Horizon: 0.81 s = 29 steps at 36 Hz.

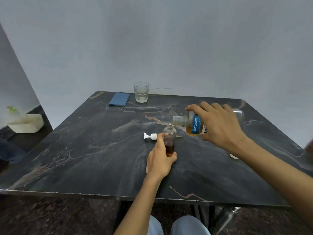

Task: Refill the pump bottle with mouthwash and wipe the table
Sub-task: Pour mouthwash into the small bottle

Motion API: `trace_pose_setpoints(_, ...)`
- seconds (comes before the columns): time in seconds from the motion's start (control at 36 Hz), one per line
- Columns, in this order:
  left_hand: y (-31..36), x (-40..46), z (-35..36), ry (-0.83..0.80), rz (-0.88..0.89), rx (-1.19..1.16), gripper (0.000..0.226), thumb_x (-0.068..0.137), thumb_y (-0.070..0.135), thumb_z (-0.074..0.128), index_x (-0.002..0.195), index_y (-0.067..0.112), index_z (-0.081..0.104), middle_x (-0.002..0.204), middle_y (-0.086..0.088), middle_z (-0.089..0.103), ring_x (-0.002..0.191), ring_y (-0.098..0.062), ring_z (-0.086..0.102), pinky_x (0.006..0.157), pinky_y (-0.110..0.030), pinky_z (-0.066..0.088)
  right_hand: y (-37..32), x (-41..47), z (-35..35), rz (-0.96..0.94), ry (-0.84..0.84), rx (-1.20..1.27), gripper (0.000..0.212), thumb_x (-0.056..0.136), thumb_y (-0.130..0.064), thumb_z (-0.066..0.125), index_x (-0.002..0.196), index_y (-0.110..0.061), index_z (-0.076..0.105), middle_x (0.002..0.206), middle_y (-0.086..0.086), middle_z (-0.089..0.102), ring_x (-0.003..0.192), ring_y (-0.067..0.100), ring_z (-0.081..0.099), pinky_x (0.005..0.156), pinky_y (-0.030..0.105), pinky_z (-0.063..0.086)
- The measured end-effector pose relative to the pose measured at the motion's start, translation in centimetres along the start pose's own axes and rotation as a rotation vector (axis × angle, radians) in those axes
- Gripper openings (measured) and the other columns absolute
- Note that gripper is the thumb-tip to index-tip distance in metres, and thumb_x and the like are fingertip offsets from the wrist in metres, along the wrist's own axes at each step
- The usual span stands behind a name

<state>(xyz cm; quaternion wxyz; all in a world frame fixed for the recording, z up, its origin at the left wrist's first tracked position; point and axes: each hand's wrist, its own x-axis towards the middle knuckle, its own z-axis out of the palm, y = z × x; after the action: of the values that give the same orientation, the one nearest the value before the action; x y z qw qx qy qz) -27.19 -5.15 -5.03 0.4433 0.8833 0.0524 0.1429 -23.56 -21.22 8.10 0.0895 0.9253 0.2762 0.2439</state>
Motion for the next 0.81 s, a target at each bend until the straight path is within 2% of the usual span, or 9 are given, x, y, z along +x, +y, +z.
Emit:
trace_pose_setpoints(0.19, -0.04, 0.01, -0.03, -0.007, 0.011, 0.007, 0.068, 0.081, 0.028, 0.069, 0.117, 0.049, 0.015, 0.125, 0.003, 0.055, 0.109, -0.020, 0.057, 0.082, -0.027, 0.041, 0.09, 0.02, 0.05, -0.005, 0.002, -0.022, 0.088, 0.067, -0.029, 0.079, 0.130, -0.041, 0.018, 0.116, -0.006, 0.051, 0.101, 0.019, 0.052, 0.088, 0.037, 0.040)
trace_pose_setpoints(0.33, -0.02, 0.05, -0.01, -0.016, 0.005, 0.011, 0.070, 0.082, 0.029, 0.068, 0.124, 0.045, 0.015, 0.127, 0.003, 0.054, 0.112, -0.019, 0.056, 0.088, -0.030, 0.043, 0.14, 0.12, 0.23, -0.004, 0.000, -0.021, 0.091, 0.067, -0.031, 0.080, 0.129, -0.042, 0.015, 0.117, -0.007, 0.051, 0.101, 0.019, 0.052, 0.087, 0.036, 0.040)
trace_pose_setpoints(0.42, -0.04, 0.06, 0.01, -0.007, 0.011, 0.001, 0.068, 0.082, 0.029, 0.068, 0.121, 0.046, 0.015, 0.124, 0.004, 0.055, 0.109, -0.020, 0.057, 0.084, -0.029, 0.043, 0.14, 0.12, 0.29, -0.003, 0.000, -0.019, 0.092, 0.066, -0.030, 0.080, 0.129, -0.042, 0.014, 0.116, -0.007, 0.051, 0.100, 0.018, 0.052, 0.086, 0.036, 0.040)
trace_pose_setpoints(0.5, -0.03, 0.06, 0.02, -0.010, 0.007, 0.004, 0.070, 0.081, 0.029, 0.068, 0.120, 0.049, 0.014, 0.126, 0.003, 0.055, 0.110, -0.020, 0.056, 0.086, -0.031, 0.044, 0.14, 0.11, 0.30, -0.003, 0.002, -0.016, 0.091, 0.066, -0.028, 0.080, 0.128, -0.042, 0.016, 0.116, -0.007, 0.052, 0.098, 0.018, 0.052, 0.086, 0.036, 0.041)
trace_pose_setpoints(0.81, -0.09, 0.05, -0.02, -0.017, 0.006, -0.006, 0.070, 0.082, 0.028, 0.068, 0.120, 0.049, 0.015, 0.127, 0.003, 0.054, 0.111, -0.019, 0.056, 0.086, -0.028, 0.041, 0.06, 0.20, 0.22, -0.005, -0.007, 0.000, 0.090, 0.068, -0.028, 0.080, 0.131, -0.042, 0.017, 0.122, -0.006, 0.051, 0.105, 0.019, 0.051, 0.092, 0.037, 0.040)
